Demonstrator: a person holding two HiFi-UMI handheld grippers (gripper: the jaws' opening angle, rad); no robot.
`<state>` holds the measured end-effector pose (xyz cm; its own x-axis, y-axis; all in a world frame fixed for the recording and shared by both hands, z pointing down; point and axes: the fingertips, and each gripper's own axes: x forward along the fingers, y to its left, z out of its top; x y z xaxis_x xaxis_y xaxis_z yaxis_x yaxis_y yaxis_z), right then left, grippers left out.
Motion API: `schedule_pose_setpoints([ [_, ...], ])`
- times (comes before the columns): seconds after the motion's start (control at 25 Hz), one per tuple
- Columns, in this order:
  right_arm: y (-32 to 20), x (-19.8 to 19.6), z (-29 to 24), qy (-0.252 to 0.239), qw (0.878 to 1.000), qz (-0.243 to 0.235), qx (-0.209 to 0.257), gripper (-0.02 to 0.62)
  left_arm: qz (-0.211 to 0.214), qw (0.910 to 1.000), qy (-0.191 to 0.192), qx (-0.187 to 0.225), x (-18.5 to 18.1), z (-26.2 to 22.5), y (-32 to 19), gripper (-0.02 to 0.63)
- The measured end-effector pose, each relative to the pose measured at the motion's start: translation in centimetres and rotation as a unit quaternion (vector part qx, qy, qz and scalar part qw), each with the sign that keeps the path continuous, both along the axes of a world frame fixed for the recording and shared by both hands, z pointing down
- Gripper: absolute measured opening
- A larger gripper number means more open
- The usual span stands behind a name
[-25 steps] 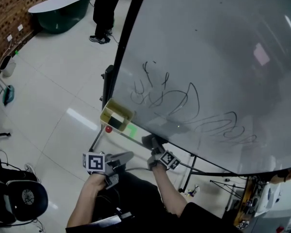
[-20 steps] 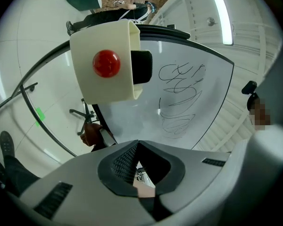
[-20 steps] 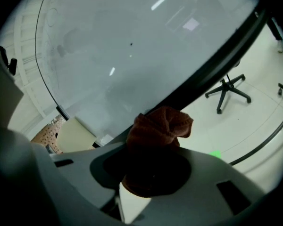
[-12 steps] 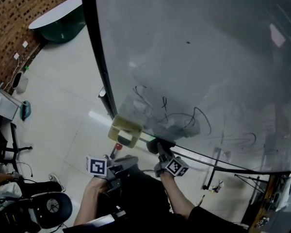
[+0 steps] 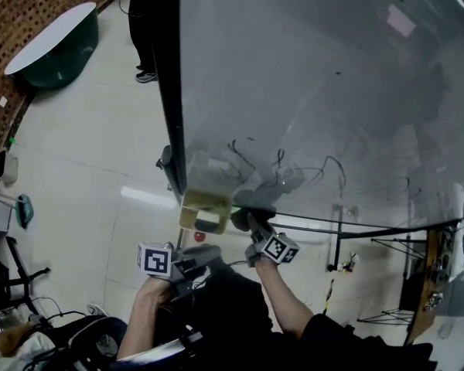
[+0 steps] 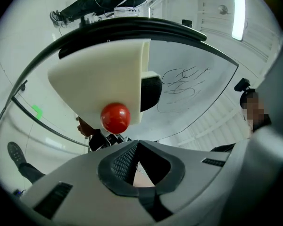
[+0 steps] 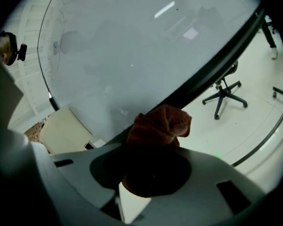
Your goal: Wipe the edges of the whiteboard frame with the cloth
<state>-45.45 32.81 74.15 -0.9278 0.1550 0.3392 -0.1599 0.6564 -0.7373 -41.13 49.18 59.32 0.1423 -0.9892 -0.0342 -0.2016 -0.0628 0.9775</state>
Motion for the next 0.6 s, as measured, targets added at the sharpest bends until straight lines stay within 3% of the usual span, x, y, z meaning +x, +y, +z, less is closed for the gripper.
schedule_pose_setpoints([
  [0.36,-0.3,-0.4,0.2,-0.002,0.991,0.132,-0.005,0.117,0.089,0.9958,0.006,0.019,-1.3,-1.5,5.9,-0.012],
  [0.6,0.6,-0.3,-0.1,-0.023,0.985,0.172,-0.024,0.115,0.143,0.9896,0.017,-0.001,-0.8,-0.2,6.0,-0.012],
])
